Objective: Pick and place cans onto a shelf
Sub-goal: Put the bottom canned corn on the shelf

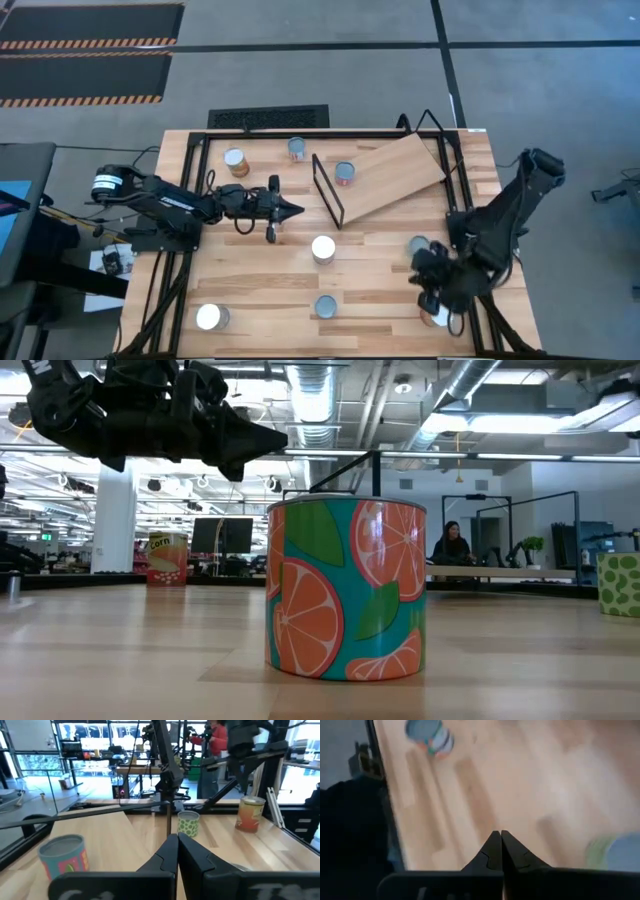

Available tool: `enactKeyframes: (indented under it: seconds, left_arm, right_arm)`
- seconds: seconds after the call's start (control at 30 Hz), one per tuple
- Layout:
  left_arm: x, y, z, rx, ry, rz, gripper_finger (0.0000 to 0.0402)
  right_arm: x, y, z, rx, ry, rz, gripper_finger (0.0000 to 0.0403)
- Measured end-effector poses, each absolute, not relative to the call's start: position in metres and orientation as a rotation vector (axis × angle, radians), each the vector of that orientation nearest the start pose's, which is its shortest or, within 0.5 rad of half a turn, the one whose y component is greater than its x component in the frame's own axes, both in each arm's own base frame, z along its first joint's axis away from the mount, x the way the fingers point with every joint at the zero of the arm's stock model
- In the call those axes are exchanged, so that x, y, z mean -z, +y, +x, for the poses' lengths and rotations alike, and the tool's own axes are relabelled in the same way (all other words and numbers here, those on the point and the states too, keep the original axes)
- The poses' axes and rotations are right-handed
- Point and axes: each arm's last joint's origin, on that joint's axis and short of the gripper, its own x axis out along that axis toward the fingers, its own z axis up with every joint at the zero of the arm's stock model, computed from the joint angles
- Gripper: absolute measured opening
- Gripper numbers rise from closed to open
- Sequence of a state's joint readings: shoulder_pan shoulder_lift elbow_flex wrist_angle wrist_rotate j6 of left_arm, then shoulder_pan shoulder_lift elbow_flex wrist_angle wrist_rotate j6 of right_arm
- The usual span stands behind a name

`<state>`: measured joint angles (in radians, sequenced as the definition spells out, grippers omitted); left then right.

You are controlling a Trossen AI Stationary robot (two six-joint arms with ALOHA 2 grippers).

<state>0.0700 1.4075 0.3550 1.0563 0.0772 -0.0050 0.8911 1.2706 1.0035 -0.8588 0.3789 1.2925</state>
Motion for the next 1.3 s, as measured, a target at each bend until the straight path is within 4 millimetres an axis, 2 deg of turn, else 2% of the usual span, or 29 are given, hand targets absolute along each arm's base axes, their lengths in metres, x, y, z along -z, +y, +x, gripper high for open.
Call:
enactKeyframes:
  seconds: [0.3, 0.5, 0.67, 0.9, 1.03, 1.3]
  left_arm:
    - [-0.180, 0.015, 0.247, 0.006, 0.008, -0.032, 0.0000]
    - [-0.180, 0.010, 0.247, 0.022, 0.013, -0.019, 0.0000]
    - [-0.180, 0.009, 0.247, 0.026, 0.010, -0.014, 0.0000]
    - [-0.180, 0.009, 0.247, 0.025, 0.010, -0.013, 0.0000]
    - [-0.180, 0.009, 0.247, 0.025, 0.010, -0.013, 0.0000]
    - [-0.180, 0.009, 0.247, 0.025, 0.012, -0.013, 0.0000]
  right_arm:
    - [-0.286, 0.234, 0.160, 0.330, 1.279, 0.677, 0.0012]
    - [-0.274, 0.254, 0.167, 0.486, 1.399, 0.764, 0.0043]
    - [-0.256, 0.260, 0.174, 0.571, 1.487, 0.760, 0.0096]
    - [-0.245, 0.259, 0.181, 0.633, 1.553, 0.758, 0.0164]
    - [-0.243, 0.258, 0.182, 0.652, 1.558, 0.753, 0.0167]
    - [-0.235, 0.253, 0.184, 0.678, 1.555, 0.749, 0.0133]
